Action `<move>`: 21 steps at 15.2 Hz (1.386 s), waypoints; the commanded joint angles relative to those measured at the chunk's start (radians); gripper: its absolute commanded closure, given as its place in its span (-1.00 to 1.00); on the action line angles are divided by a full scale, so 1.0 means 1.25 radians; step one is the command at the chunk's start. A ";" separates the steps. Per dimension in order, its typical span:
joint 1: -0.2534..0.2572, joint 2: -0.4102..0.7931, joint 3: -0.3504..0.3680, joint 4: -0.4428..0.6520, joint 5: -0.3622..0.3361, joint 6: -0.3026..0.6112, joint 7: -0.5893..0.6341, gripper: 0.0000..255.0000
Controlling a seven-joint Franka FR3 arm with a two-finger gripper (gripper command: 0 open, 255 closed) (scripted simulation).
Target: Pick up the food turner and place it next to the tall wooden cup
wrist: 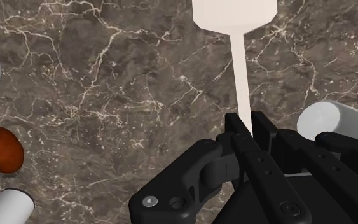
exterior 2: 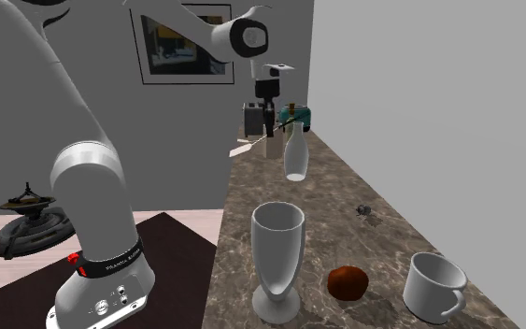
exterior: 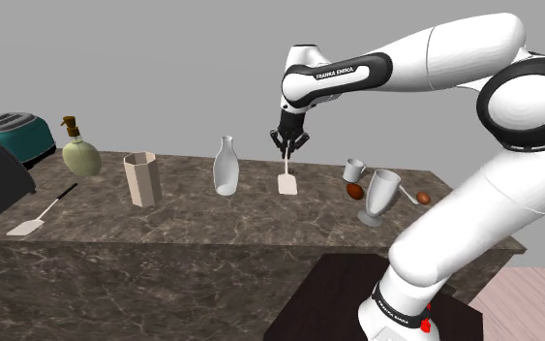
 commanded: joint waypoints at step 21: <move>0.188 0.638 0.119 0.833 -0.129 -0.220 0.295 1.00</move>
